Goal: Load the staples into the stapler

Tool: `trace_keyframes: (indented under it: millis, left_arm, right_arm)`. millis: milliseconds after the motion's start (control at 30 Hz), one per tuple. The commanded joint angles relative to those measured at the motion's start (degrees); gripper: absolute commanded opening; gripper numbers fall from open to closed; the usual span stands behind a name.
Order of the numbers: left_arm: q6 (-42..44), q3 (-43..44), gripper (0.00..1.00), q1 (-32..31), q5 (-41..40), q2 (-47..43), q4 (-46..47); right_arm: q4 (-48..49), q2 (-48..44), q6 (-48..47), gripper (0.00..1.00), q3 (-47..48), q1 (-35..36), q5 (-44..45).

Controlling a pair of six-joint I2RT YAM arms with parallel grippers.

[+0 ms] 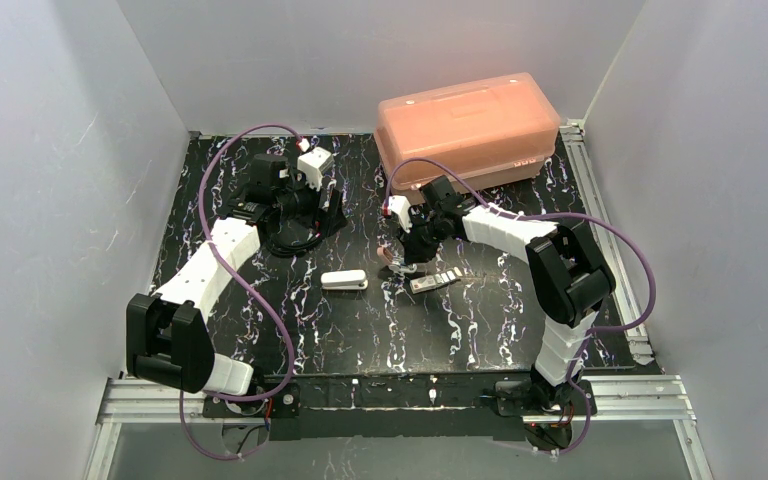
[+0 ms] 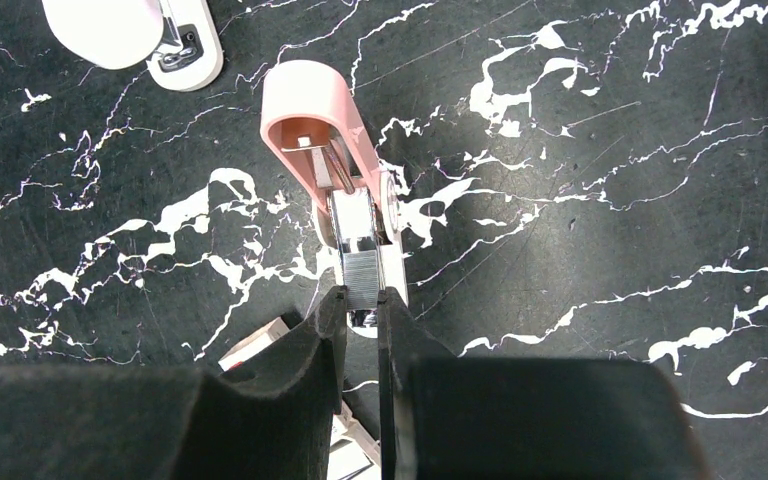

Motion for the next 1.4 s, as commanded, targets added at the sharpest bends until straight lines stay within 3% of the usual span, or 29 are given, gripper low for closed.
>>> trace_keyframes:
  millis: [0, 633, 1367]
  left_arm:
    - [0.5, -0.4, 0.94, 0.4, 1.5, -2.2, -0.1]
    - [0.5, -0.8, 0.94, 0.3, 1.7, -1.8, 0.3]
    - [0.3, -0.6, 0.94, 0.3, 2.0, -1.7, 0.2]
  right_arm:
    - [-0.5, -1.4, 0.9, 0.15, 1.9, -0.3, -0.9]
    - [2.5, -6.2, 7.0, 0.15, -0.4, -0.4, 2.9]
    - [2.3, -4.6, 9.5, 0.15, -2.4, 1.2, 4.1]
